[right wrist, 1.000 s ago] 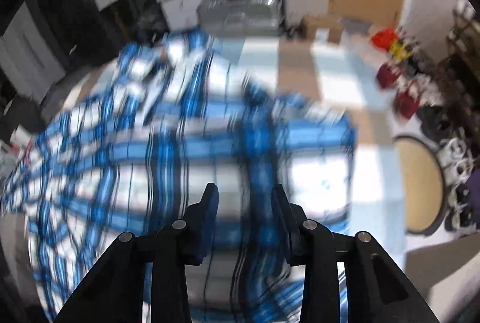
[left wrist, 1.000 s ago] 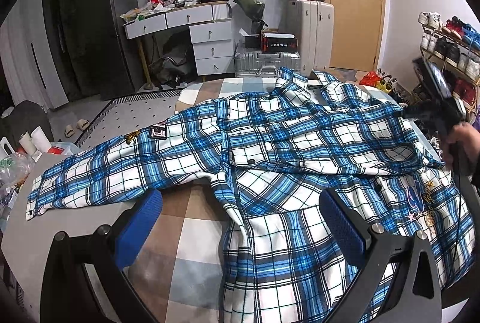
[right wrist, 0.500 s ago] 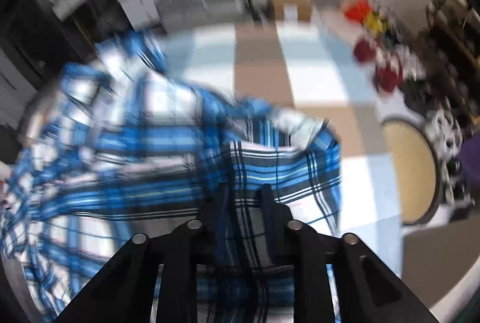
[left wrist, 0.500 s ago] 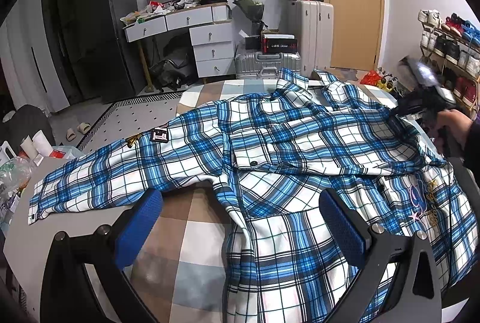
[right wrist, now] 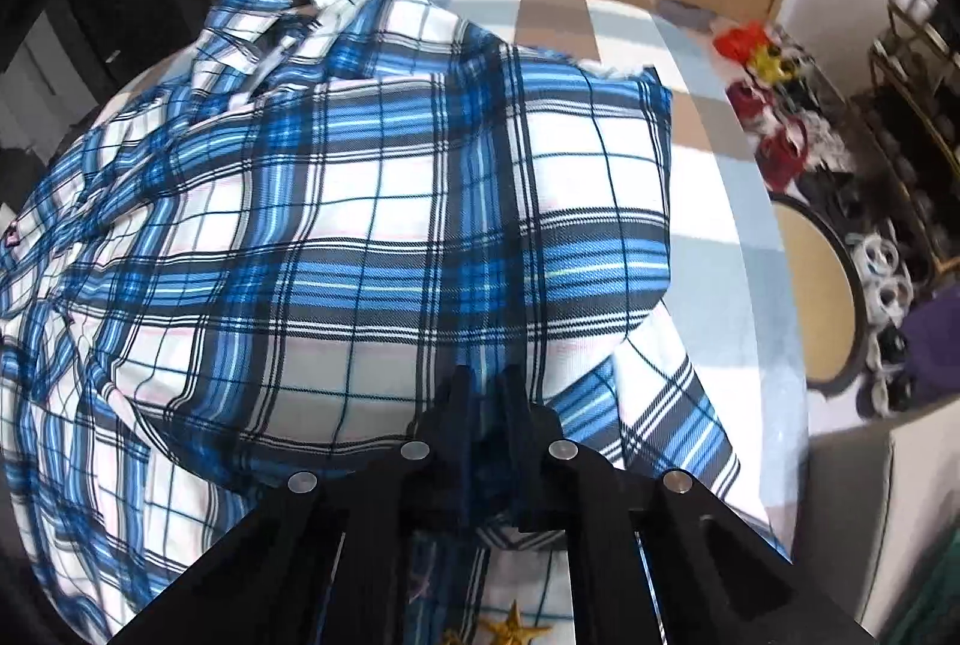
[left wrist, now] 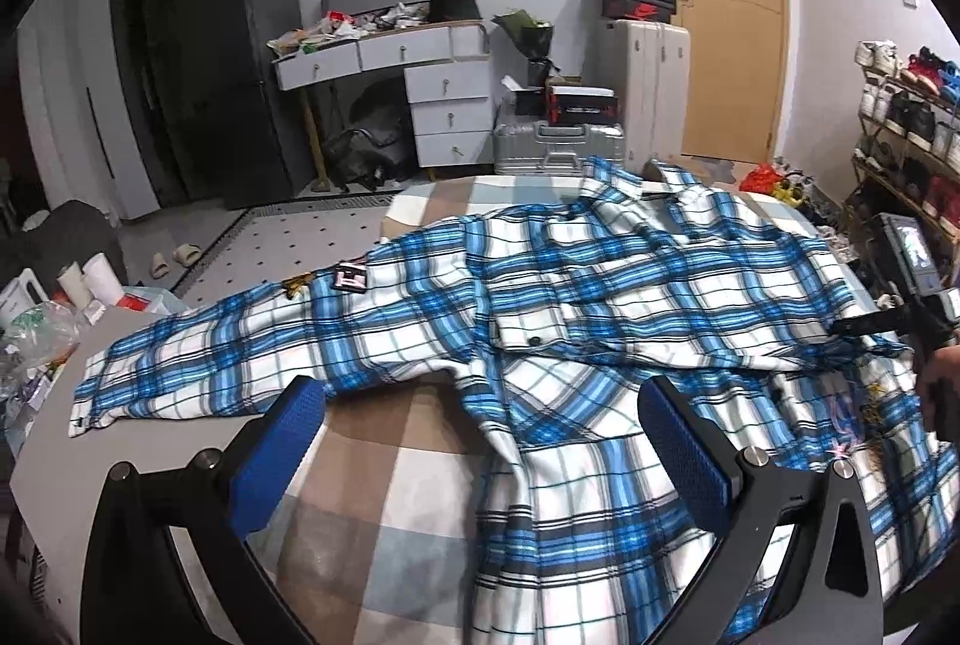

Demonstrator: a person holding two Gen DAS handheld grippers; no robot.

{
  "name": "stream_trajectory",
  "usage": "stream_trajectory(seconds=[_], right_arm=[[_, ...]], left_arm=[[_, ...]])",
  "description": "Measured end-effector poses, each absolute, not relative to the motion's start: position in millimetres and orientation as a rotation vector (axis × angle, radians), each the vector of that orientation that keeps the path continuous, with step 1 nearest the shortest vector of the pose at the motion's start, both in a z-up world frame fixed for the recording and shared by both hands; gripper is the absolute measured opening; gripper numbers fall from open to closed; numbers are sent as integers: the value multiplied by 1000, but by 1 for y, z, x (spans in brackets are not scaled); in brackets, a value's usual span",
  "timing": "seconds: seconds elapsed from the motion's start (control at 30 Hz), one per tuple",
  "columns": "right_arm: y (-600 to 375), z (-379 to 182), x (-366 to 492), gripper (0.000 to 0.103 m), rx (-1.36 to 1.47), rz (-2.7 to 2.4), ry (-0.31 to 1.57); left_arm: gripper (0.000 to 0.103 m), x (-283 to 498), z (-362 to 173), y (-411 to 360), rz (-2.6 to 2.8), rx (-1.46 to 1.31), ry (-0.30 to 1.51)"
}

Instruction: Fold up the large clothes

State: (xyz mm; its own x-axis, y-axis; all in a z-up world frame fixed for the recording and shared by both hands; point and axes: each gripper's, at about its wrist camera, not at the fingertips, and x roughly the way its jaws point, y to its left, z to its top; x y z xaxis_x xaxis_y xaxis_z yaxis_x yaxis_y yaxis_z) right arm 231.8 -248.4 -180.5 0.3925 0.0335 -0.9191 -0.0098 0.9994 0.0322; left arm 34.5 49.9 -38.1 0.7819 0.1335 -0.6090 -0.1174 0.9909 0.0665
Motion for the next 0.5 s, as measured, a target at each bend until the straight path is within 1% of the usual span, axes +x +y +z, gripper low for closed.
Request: stream_trajectory(seconds=[0.07, 0.17, 0.23, 0.3, 0.33, 0.4, 0.43, 0.5], right_arm=[[-244, -175, 233, 9, 54, 26, 1179], [-228, -156, 221, 10, 20, 52, 1111], [-221, -162, 218, 11, -14, 49, 1147], [-216, -182, 213, 11, -20, 53, 1221], [-214, -183, 210, 12, -32, 46, 1175], [-208, -187, 214, 12, -55, 12, 1187], [-204, -186, 216, 12, -42, 15, 1192], [-186, -176, 218, 12, 9, 78, 1139]], left_arm=[[102, 37, -39, 55, 153, 24, 662], [102, 37, -38, 66, 171, 5, 662], [102, 35, -37, 73, 179, -10, 659], [102, 34, -36, 79, 190, -21, 654], [102, 34, -35, 82, 198, -27, 651], [102, 32, -34, 88, 217, -44, 645], [102, 31, -33, 91, 221, -55, 642], [102, 29, -32, 96, 225, -75, 635]])
